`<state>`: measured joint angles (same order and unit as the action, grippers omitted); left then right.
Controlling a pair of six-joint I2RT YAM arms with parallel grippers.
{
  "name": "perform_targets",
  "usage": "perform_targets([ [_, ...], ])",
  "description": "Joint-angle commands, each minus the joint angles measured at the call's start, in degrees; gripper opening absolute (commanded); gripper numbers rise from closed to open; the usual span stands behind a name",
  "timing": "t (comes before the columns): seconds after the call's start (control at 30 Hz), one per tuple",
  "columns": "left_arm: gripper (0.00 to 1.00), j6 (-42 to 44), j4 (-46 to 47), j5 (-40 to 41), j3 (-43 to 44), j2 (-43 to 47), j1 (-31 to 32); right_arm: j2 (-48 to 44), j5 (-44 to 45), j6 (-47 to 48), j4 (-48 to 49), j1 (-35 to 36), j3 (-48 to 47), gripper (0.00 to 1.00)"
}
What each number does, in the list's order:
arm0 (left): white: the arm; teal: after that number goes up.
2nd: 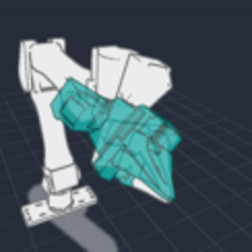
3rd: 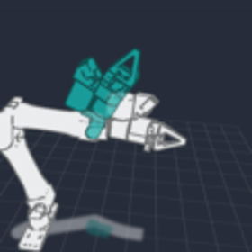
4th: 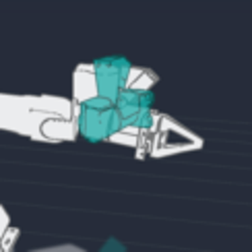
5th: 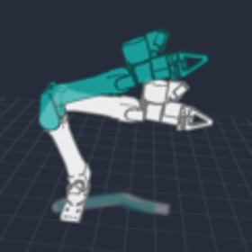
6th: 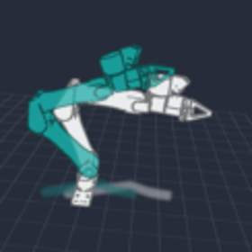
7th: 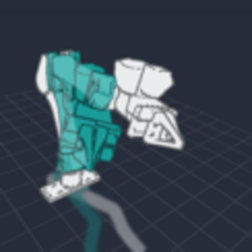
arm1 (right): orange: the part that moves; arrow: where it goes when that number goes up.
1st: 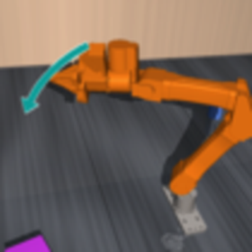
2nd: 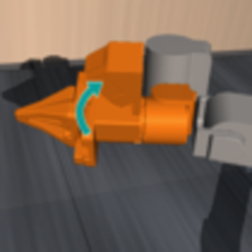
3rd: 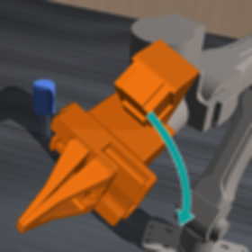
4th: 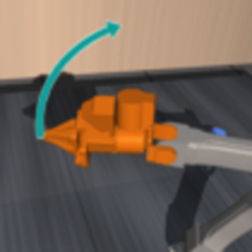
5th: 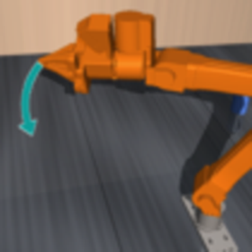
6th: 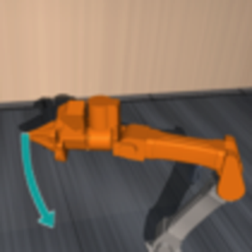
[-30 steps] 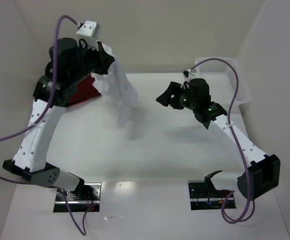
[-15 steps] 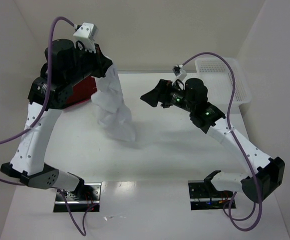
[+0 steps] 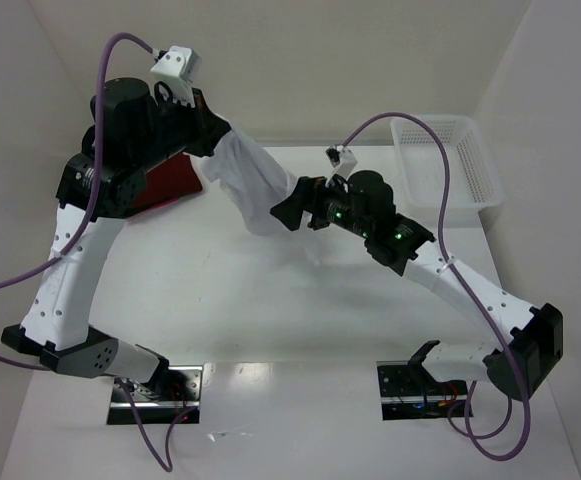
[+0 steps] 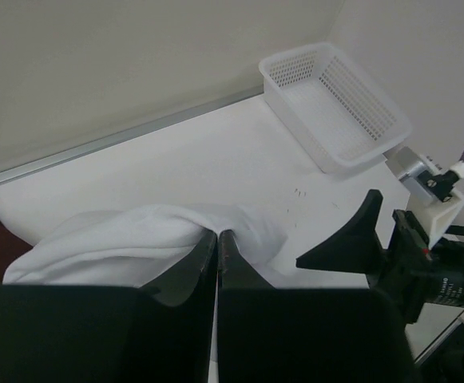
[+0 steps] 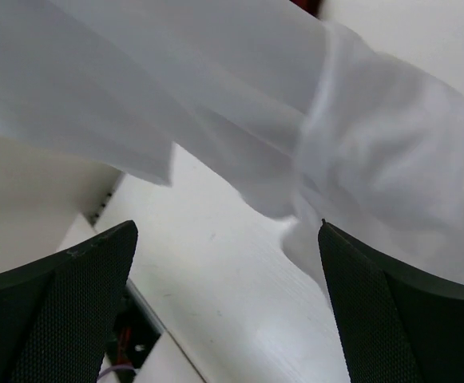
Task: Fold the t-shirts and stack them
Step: Flatten out the tshirt
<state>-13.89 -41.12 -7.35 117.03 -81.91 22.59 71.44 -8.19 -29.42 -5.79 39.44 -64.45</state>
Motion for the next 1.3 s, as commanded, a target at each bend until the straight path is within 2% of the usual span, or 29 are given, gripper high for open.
perform_targets([
  [0.0, 0.00, -0.96, 2.28, -0.73, 1.88, 1.23, 0.00, -1.99, 6.60, 4.28, -2.39, 0.46, 4.64, 0.99],
  [0.1, 0.00, -0.96, 2.28, -2.04, 2.41, 0.07, 0.00, -1.47, 5.21, 3.74, -0.19, 0.46, 8.43, 0.99],
  [0.2, 0.00, -0.96, 2.28, -2.66, 3.64, -0.92, 0.00, 1.31, 7.22, 3.05, 3.88, 3.95, 10.27, 0.99],
  [0.33, 0.00, -0.96, 2.28, -2.66, 3.64, -1.15, 0.00, 5.21, 9.16, 3.67, 7.73, 6.72, 9.88, 0.99],
  [0.5, 0.00, -0.96, 1.75, -2.66, 3.64, -1.68, 0.00, 6.70, 8.02, 4.81, 10.54, 7.31, 9.26, 0.99],
  [0.77, 0.00, -0.96, 1.75, -2.66, 3.83, -1.68, 0.00, 9.15, 11.27, 5.34, 14.35, 8.37, 10.31, 0.97],
  [0.87, 0.00, -0.96, 1.75, -2.66, 4.26, -1.60, 0.00, 11.61, 11.37, 5.46, 15.44, 8.37, 10.31, 0.75],
  [0.9, 0.00, -0.96, 1.75, -2.66, 4.32, -1.15, 0.00, 11.83, 12.20, 6.21, 15.89, 8.37, 10.24, 0.64],
  [0.93, 0.00, -0.96, 1.75, -2.66, 4.77, -1.15, 0.00, 13.34, 13.87, 6.22, 15.89, 8.37, 9.71, 0.39],
  [0.97, 0.00, -0.96, 1.75, -2.66, 4.78, -1.15, 0.00, 13.37, 15.15, 6.22, 15.89, 8.37, 9.70, 0.38],
  [1.0, 0.00, -0.96, 1.75, -2.66, 4.78, -1.15, 0.00, 14.11, 17.43, 5.56, 15.89, 8.37, 9.70, 0.24],
  [1.03, 0.00, -0.96, 1.75, -2.66, 4.78, -1.15, 0.00, 14.16, 18.57, 5.52, 15.89, 8.37, 9.70, 0.19],
  [1.07, 0.00, -0.96, 1.75, -2.66, 4.78, -0.71, 0.00, 14.17, 19.40, 5.51, 16.33, 8.37, 9.70, 0.06],
  [1.13, 0.00, -0.96, 1.75, -2.66, 4.78, -0.62, 0.00, 13.85, 22.84, 5.09, 17.67, 8.37, 10.22, 0.00],
  [1.27, 0.02, -0.30, 1.71, -0.47, 4.78, -0.09, -0.04, 12.10, 26.78, 6.12, 16.46, 8.37, 9.46, 0.00],
])
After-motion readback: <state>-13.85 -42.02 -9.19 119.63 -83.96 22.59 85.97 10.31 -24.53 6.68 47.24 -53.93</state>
